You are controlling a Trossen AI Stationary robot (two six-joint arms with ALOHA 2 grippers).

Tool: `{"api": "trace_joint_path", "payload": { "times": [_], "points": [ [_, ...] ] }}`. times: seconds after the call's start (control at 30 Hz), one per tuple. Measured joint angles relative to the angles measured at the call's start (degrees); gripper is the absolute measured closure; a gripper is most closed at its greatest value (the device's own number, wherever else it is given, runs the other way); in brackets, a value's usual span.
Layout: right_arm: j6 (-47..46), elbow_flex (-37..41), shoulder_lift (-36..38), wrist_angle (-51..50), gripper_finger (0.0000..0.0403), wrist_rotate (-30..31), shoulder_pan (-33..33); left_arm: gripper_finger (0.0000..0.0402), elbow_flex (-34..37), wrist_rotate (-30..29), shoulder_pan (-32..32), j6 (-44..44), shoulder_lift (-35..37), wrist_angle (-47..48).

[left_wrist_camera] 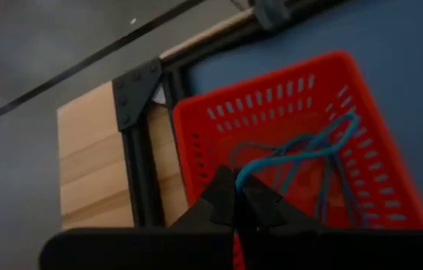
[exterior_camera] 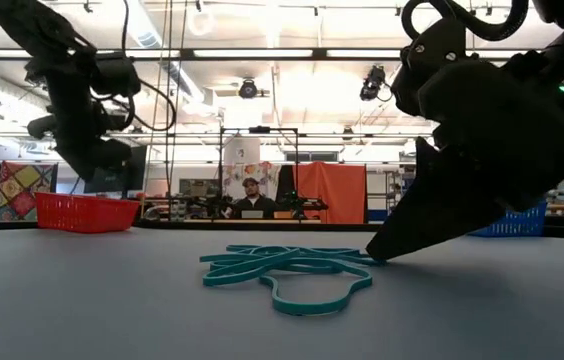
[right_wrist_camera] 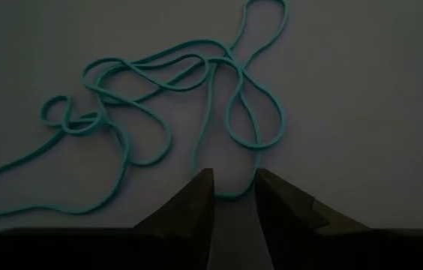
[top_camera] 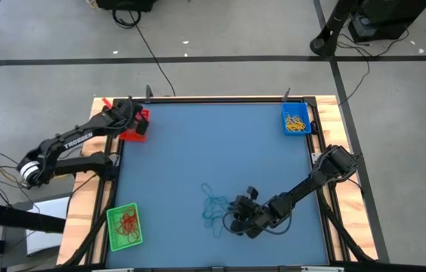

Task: Sort rubber bands into baskets
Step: Put the blue rubber band into the red basket

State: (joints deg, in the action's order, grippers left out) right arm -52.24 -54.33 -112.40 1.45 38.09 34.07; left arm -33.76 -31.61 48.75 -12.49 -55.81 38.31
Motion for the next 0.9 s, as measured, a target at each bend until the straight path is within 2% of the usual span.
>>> {"api": "trace_joint_path", "payload": {
  "times": [0.13,0.37,0.5,0.63,0.8,0.9],
  "points": [
    [-2.88,0.0,0.0,0.21,0.0292,-0.22,0.84,0.0366,0.33,-1.23,0.01,0.17,-0.94,0.11],
    [-5.05,0.0,0.0,0.69,0.0292,2.26,1.72,0.026,0.33,-0.84,-0.02,0.07,-0.76,-0.22],
    [-4.9,0.0,0.0,2.05,0.0292,3.27,1.92,0.0215,0.33,-0.84,-0.02,-1.02,-0.76,-1.09],
    [-3.3,0.0,0.0,4.02,0.0292,4.41,1.93,0.0195,0.33,-0.86,-0.02,-1.93,-0.76,-1.76],
    [-0.29,0.0,0.0,5.38,0.0292,4.67,1.91,0.0193,0.33,-0.45,-0.04,-2.55,-0.76,-1.62],
    [1.58,0.0,0.0,5.34,0.0292,4.42,1.68,0.0193,0.33,4.99,-0.04,-3.09,-0.76,-0.69]
  ]
}}
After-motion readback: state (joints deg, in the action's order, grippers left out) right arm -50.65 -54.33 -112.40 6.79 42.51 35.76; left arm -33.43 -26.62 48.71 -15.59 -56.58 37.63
